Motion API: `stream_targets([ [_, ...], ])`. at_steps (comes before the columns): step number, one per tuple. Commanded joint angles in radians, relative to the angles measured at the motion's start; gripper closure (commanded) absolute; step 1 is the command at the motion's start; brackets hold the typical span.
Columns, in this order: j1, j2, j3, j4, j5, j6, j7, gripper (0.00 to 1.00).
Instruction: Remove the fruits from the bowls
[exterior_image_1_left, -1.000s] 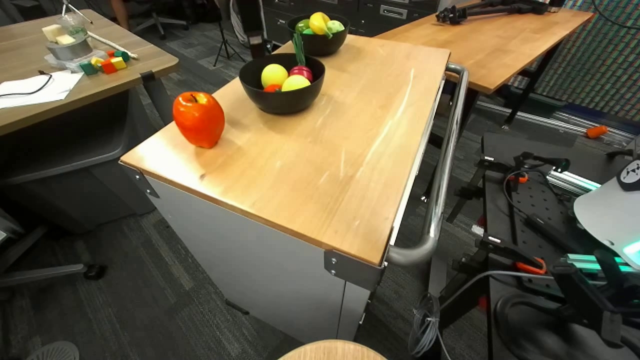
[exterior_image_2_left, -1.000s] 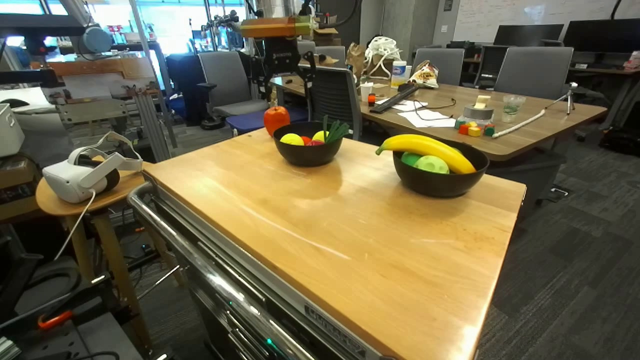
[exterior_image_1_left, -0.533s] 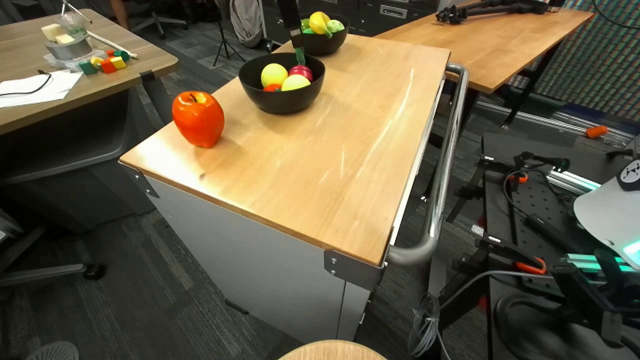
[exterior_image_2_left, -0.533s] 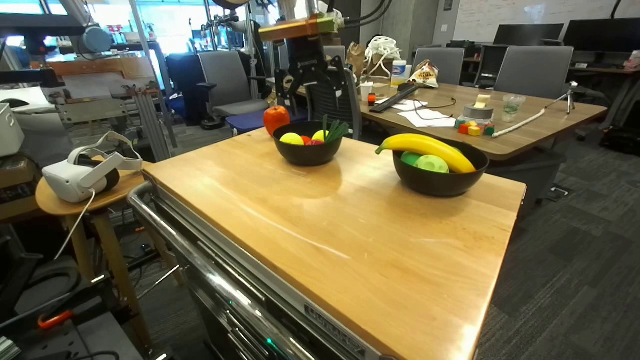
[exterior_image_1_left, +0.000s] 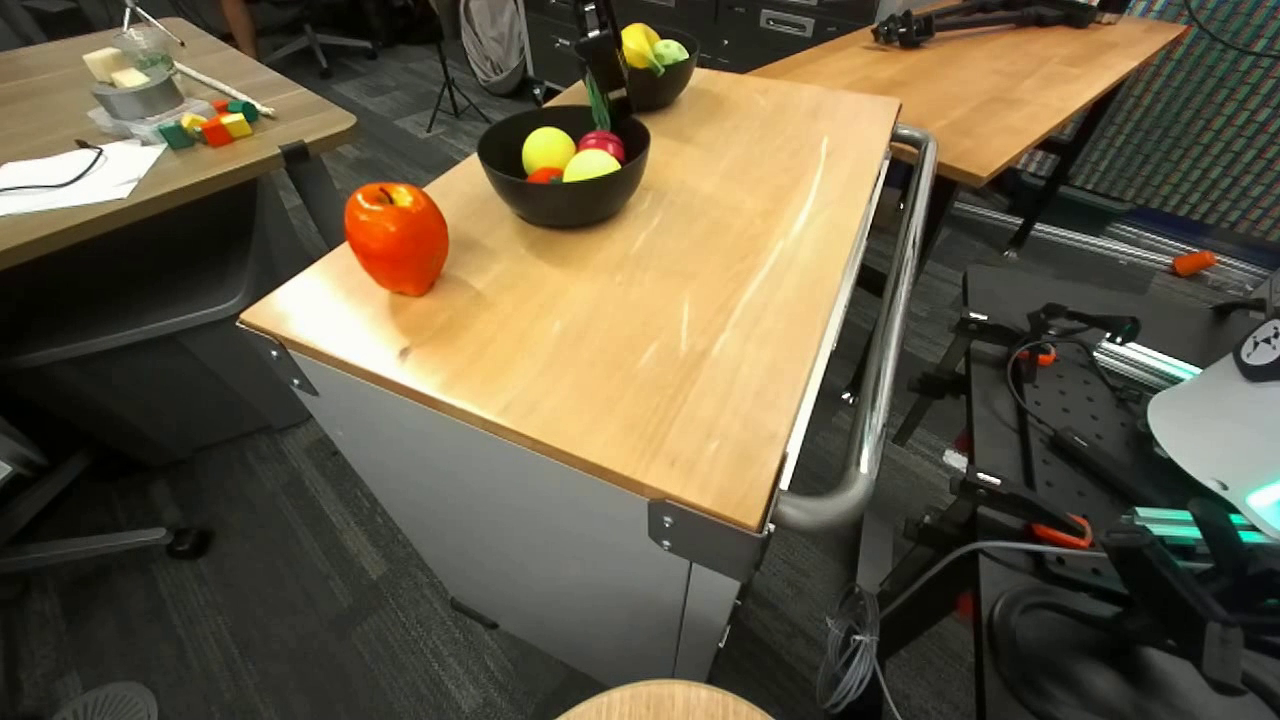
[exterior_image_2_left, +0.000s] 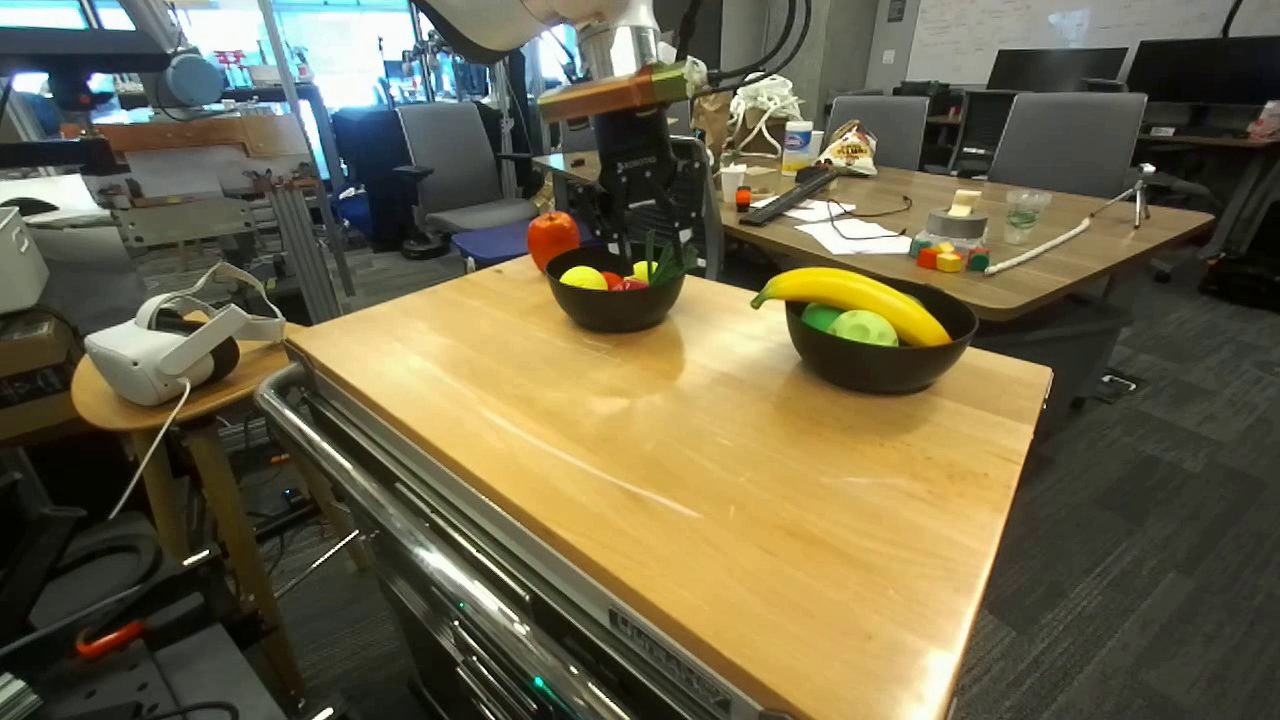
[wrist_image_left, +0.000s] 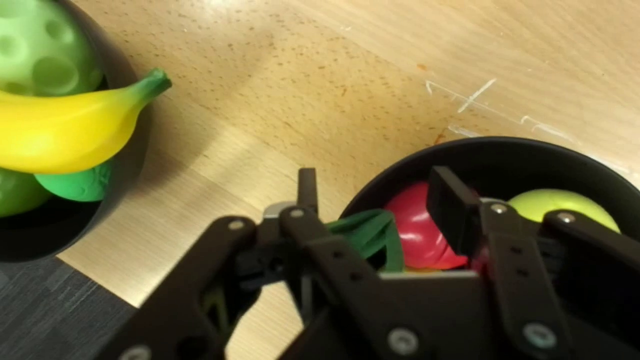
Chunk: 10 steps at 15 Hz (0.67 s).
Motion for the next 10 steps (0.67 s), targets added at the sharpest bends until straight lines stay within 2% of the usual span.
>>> stream_targets([
  [1, -0.008, -0.001, 0.004, 0.010, -0.006, 0.002, 0.020, 0.74],
  [4, -0.009, -0.003, 0.003, 0.009, -0.005, 0.005, 0.026, 0.96],
  [5, -0.010, -0.004, 0.003, 0.007, -0.006, 0.007, 0.029, 0.99],
  [9, -0.010, -0.006, 0.004, 0.009, -0.002, -0.003, 0.036, 0.99],
  [10, -0.010, -0.005, 0.004, 0.010, -0.001, -0.005, 0.037, 0.87],
])
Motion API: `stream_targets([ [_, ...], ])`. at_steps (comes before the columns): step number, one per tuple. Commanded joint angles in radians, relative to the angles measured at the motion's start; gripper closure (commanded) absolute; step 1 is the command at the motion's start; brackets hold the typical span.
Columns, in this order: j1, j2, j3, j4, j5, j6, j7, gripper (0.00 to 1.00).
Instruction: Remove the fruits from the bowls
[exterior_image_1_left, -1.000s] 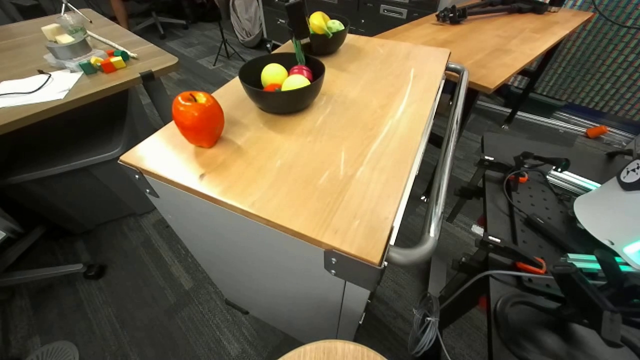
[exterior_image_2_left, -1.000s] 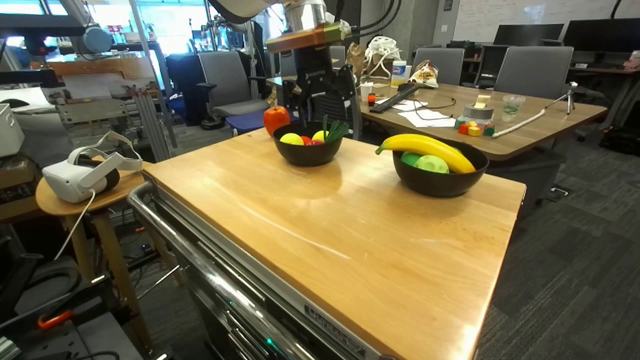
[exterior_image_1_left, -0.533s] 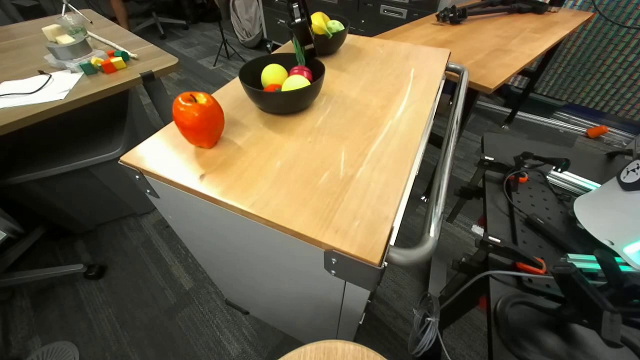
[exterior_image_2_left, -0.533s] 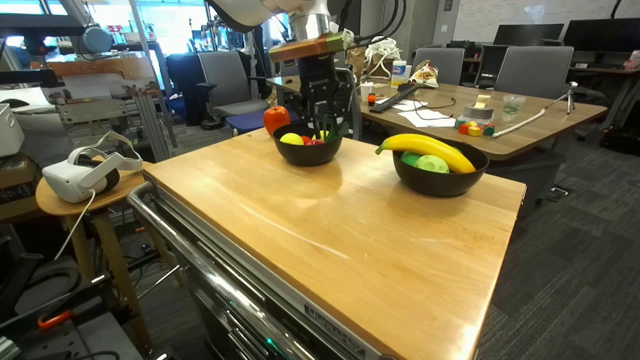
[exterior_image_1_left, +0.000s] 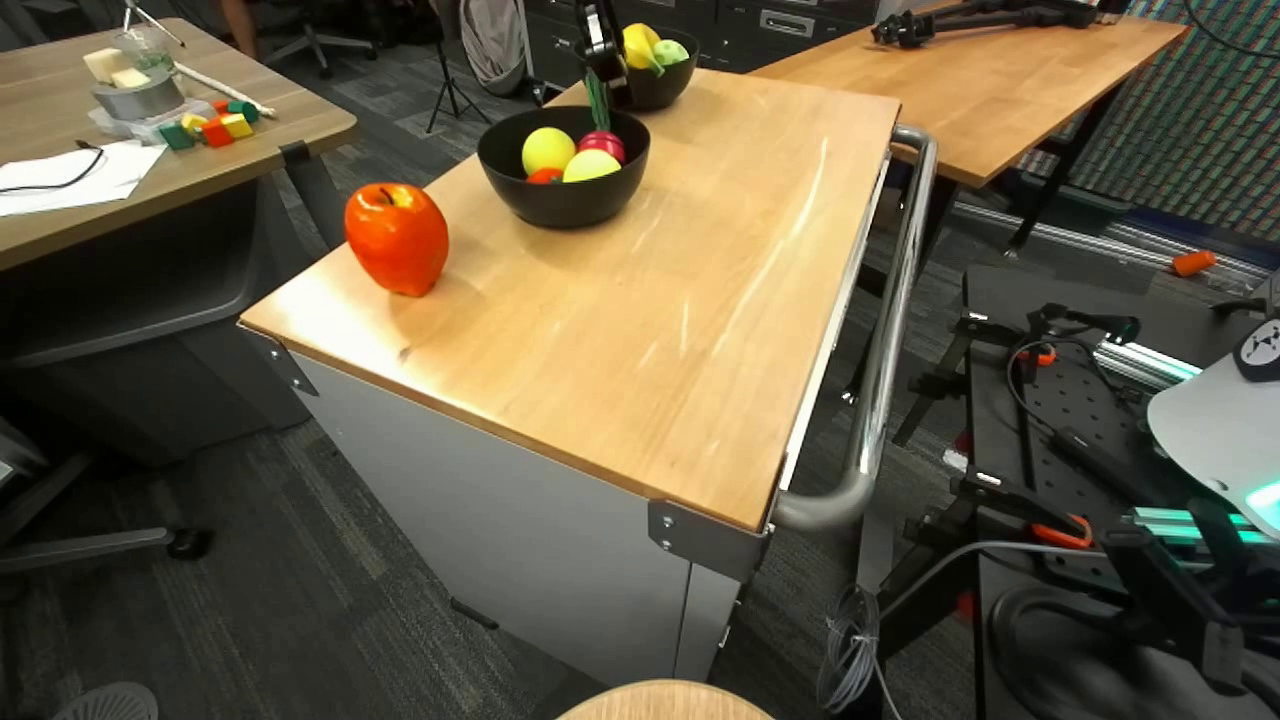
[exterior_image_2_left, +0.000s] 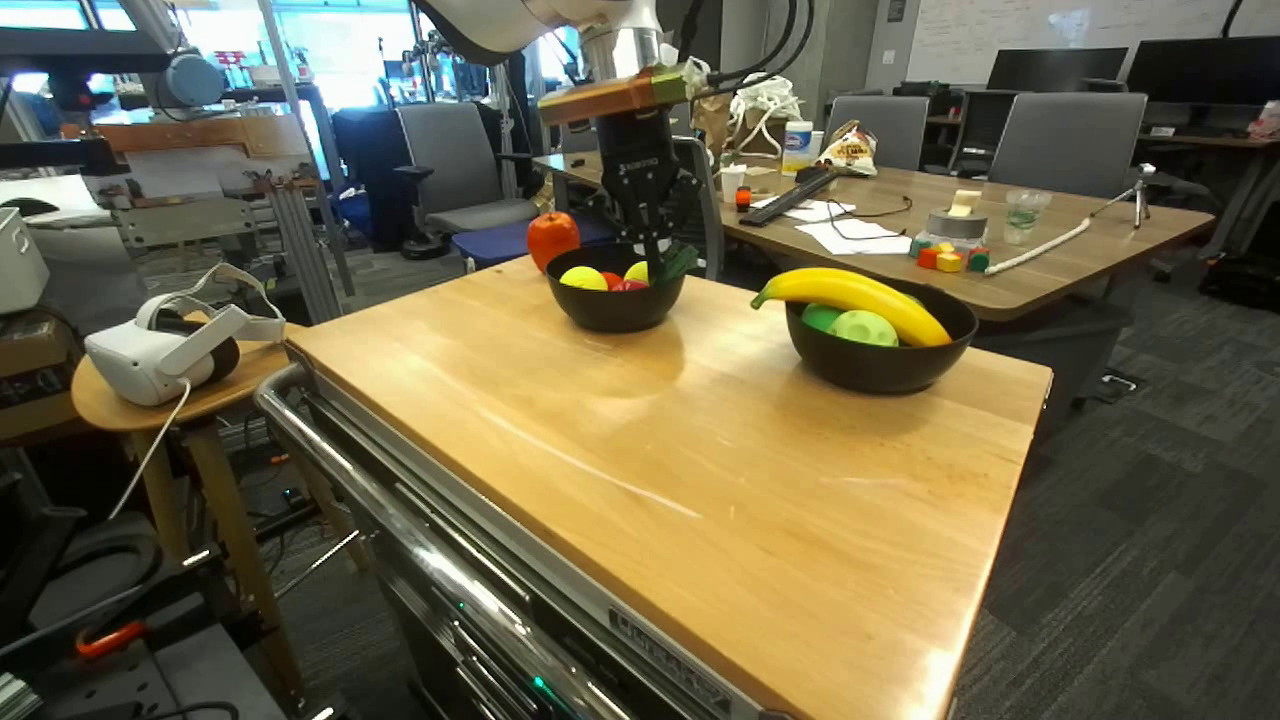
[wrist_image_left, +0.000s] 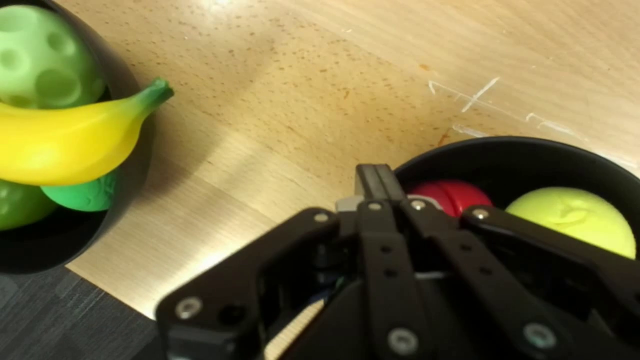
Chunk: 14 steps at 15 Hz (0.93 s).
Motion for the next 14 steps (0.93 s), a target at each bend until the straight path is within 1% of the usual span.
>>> stream_targets([
  [1, -0.005, -0.007, 0.004, 0.011, -0.002, -0.008, 0.013, 0.72],
  [2, -0.006, -0.006, 0.004, 0.014, 0.001, -0.009, 0.012, 0.67],
  [5, -0.011, -0.006, 0.005, 0.024, 0.007, 0.010, 0.015, 0.42],
  [7, -0.015, -0.002, 0.004, 0.038, 0.009, 0.032, 0.018, 0.28],
  [10, -0.028, 0.021, 0.006, 0.075, 0.033, 0.059, 0.011, 0.04],
  [11, -0.031, 0.026, 0.006, 0.082, 0.039, 0.062, 0.009, 0.02],
  [12, -0.034, 0.035, 0.005, 0.090, 0.046, 0.056, 0.006, 0.39],
  [13, -0.038, 0.042, 0.005, 0.097, 0.053, 0.049, 0.004, 0.35],
  [14, -0.041, 0.049, 0.005, 0.101, 0.056, 0.046, 0.004, 0.35],
])
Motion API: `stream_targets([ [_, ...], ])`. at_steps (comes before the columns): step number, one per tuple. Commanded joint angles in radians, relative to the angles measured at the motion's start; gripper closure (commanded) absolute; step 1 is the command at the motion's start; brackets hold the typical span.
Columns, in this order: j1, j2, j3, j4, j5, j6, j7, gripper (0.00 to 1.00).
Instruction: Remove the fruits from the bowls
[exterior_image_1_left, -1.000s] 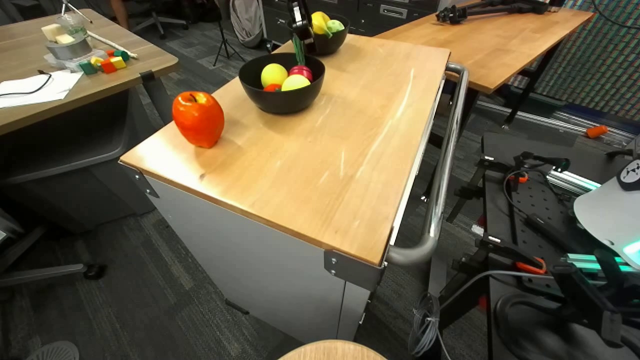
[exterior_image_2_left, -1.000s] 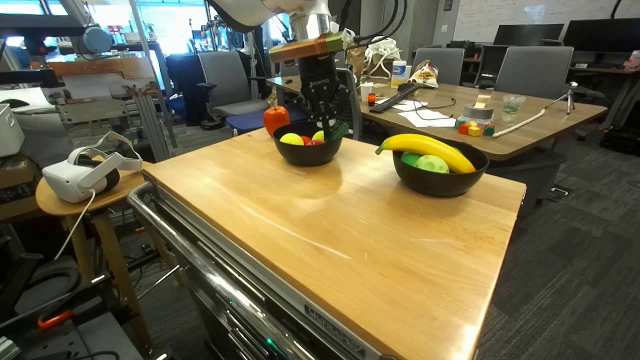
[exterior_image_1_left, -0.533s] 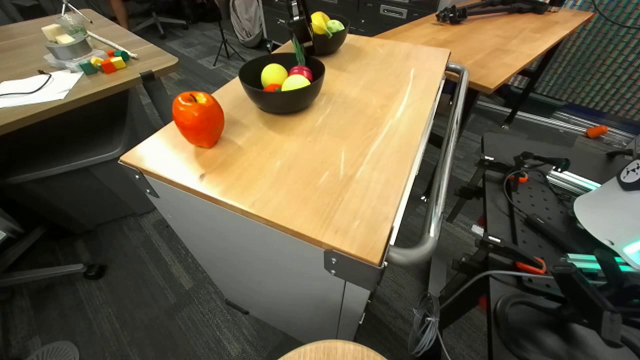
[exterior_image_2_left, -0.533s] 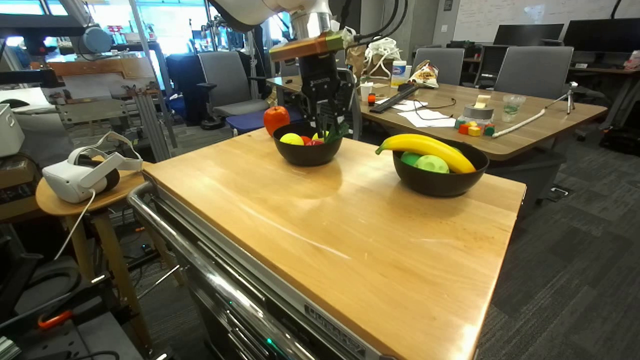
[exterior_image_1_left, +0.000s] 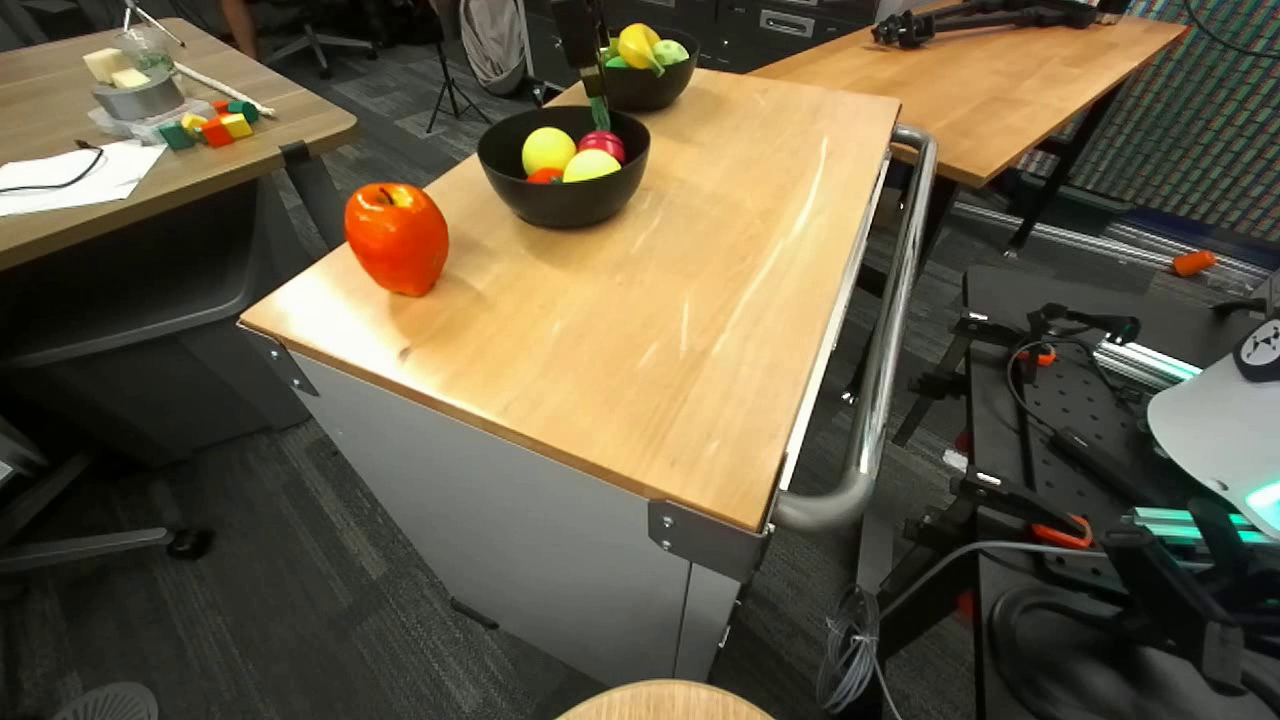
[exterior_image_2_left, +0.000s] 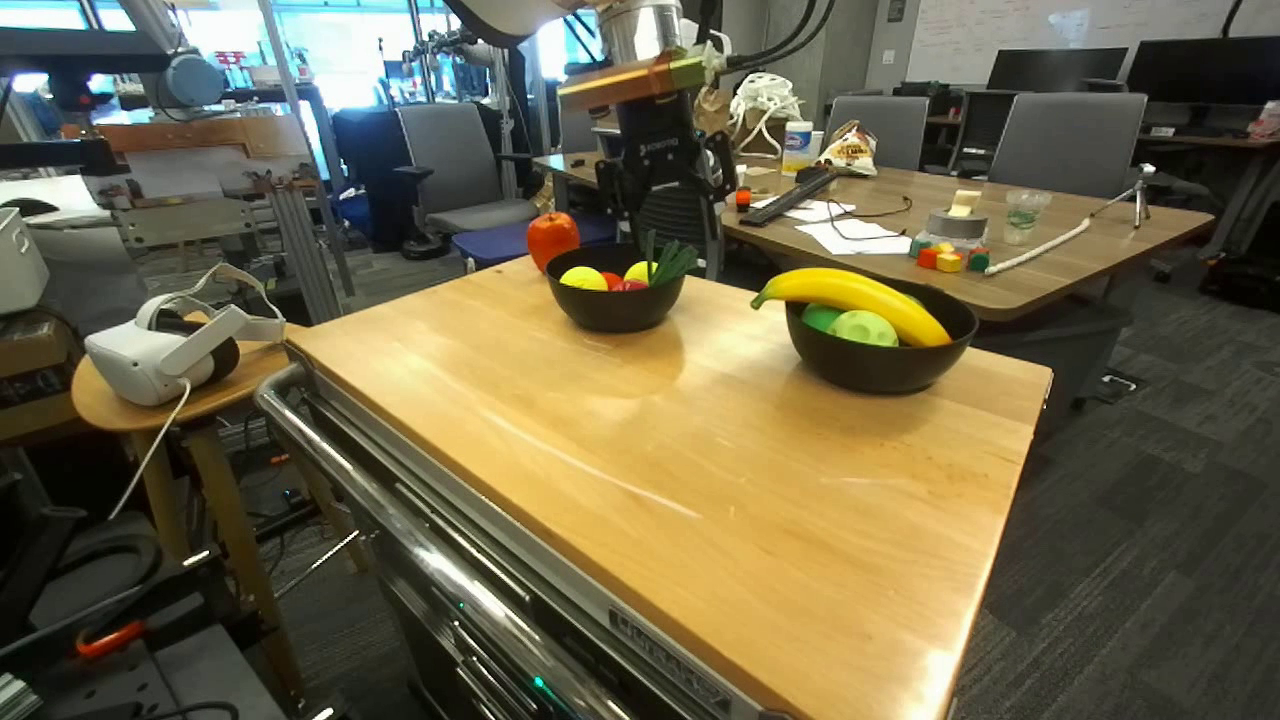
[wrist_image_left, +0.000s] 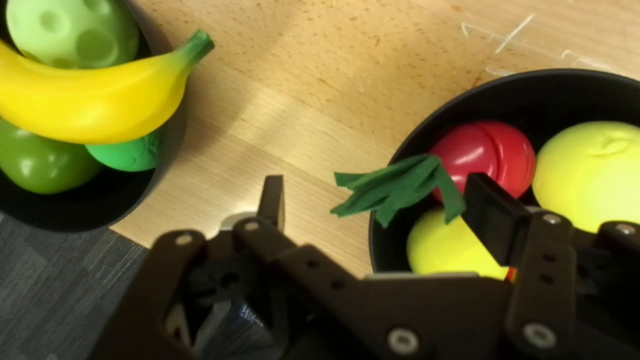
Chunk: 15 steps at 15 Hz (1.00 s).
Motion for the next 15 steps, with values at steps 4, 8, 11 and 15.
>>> stream_targets([
  [4, -0.028, 0.060, 0.007, 0.057, 0.058, -0.009, -0.009, 0.66],
  [8, -0.029, 0.067, 0.010, 0.067, 0.077, -0.009, -0.012, 0.96],
  [11, -0.023, 0.055, 0.016, 0.066, 0.079, -0.008, -0.014, 1.00],
  [15, 0.003, 0.031, 0.035, 0.073, 0.069, -0.045, -0.017, 0.98],
])
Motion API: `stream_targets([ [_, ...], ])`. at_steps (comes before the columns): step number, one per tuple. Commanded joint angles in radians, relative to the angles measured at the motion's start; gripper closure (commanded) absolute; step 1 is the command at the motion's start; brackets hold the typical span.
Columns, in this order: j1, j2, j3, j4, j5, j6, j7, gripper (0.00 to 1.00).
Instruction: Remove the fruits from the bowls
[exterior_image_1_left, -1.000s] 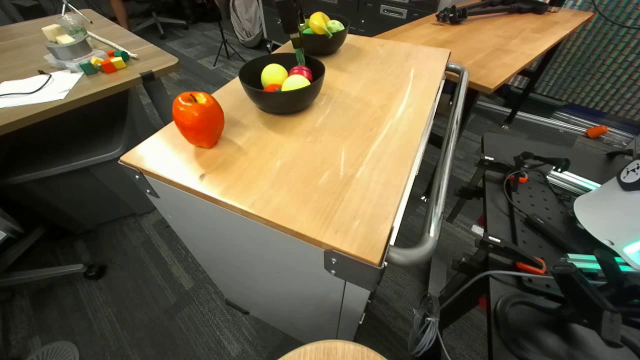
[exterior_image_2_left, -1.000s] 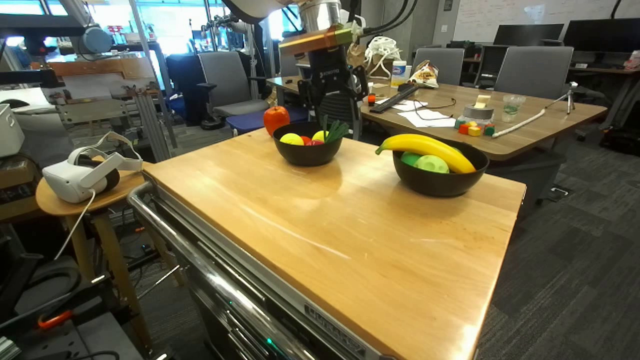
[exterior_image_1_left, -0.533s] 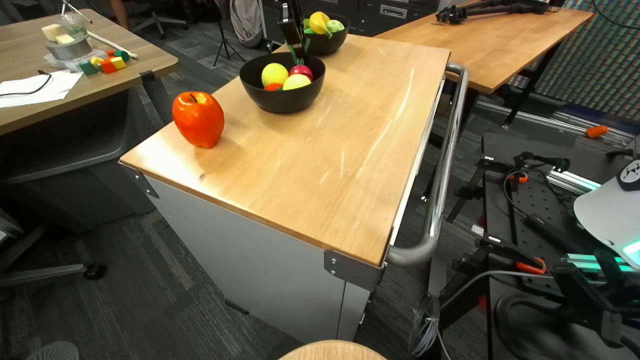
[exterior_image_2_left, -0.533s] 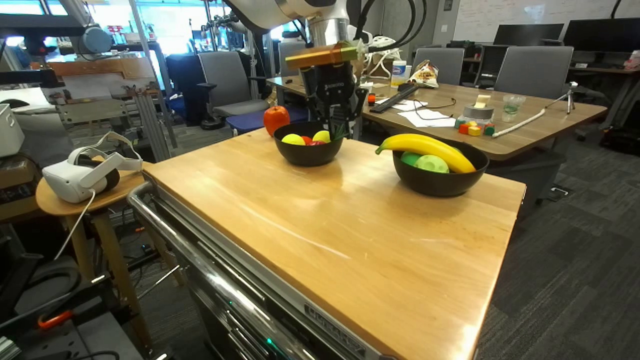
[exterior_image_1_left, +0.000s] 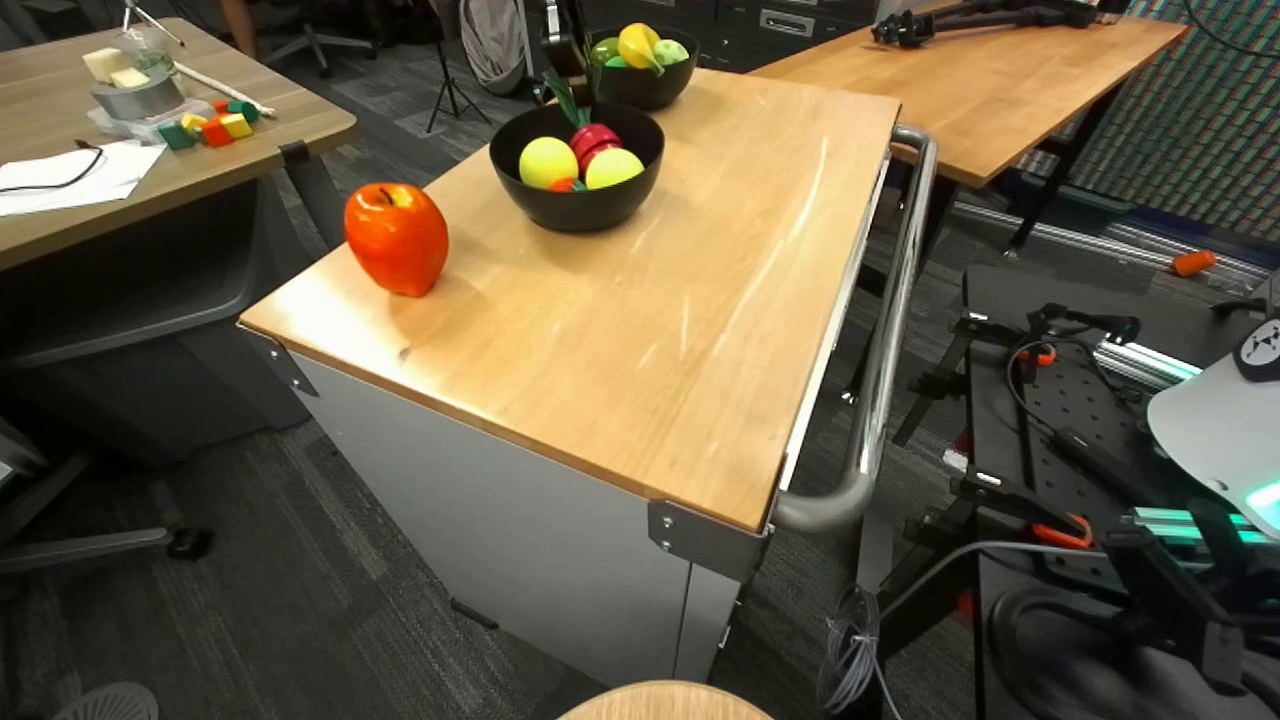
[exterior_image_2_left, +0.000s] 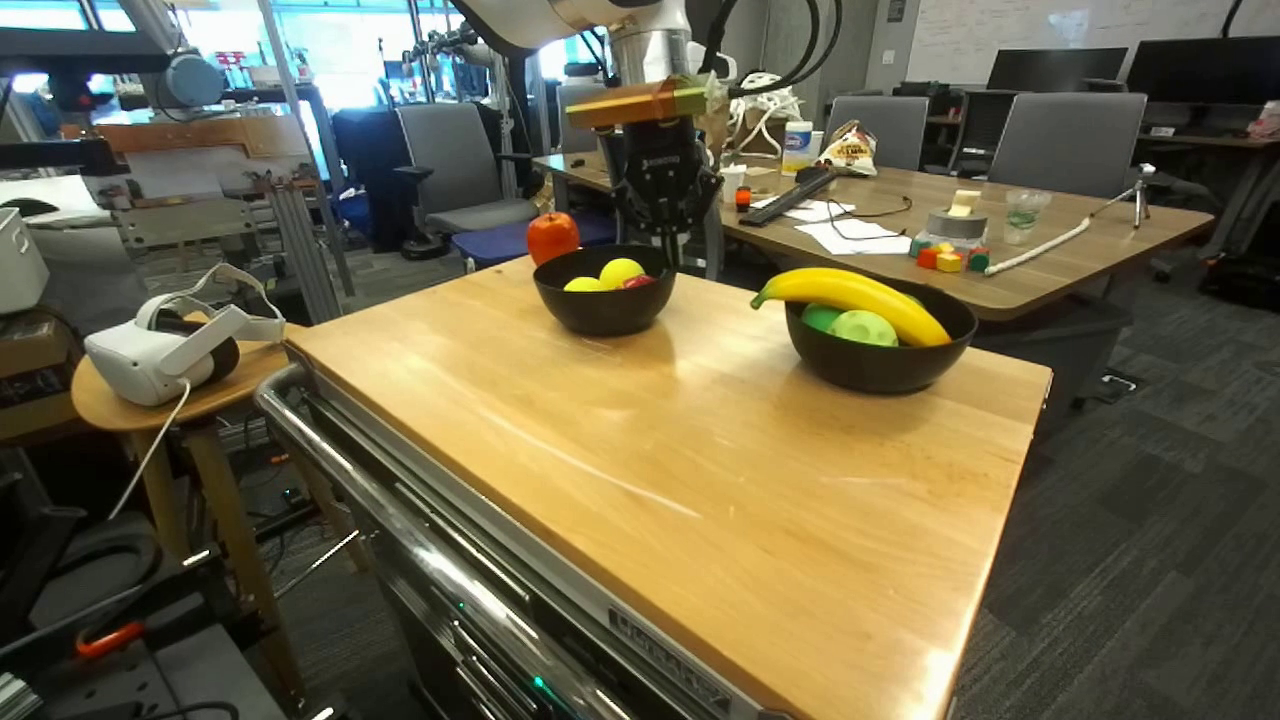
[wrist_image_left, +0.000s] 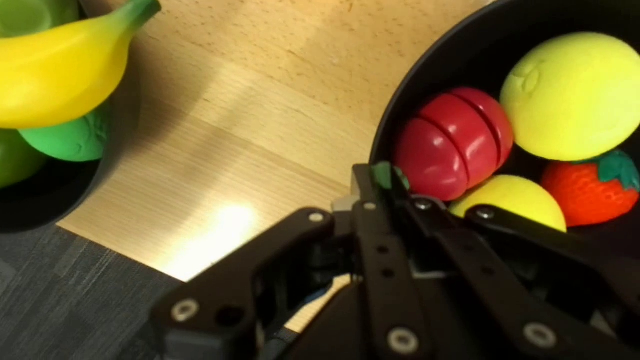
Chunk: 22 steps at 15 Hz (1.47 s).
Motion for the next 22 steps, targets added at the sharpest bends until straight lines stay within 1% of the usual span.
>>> stream_targets([
  [1, 0.028, -0.035, 0.020, 0.015, 0.003, -0.050, -0.013, 0.98],
  [6, 0.067, -0.032, 0.038, 0.023, 0.001, -0.110, -0.003, 0.98],
  [12, 0.057, -0.021, 0.026, -0.012, 0.008, -0.153, 0.011, 0.98],
  [13, 0.053, -0.021, 0.024, -0.017, 0.009, -0.154, 0.010, 0.95],
  [14, 0.050, -0.020, 0.023, -0.017, 0.010, -0.156, 0.009, 0.70],
  [15, 0.046, -0.018, 0.023, -0.016, 0.010, -0.159, 0.008, 0.69],
  [16, 0.043, -0.018, 0.022, -0.015, 0.010, -0.160, 0.007, 0.66],
  [20, 0.040, -0.017, 0.019, -0.003, 0.004, -0.174, 0.006, 0.34],
  [21, 0.042, -0.017, 0.018, 0.000, -0.002, -0.175, 0.005, 0.77],
  [22, 0.044, -0.017, 0.017, 0.001, -0.008, -0.171, 0.006, 0.73],
])
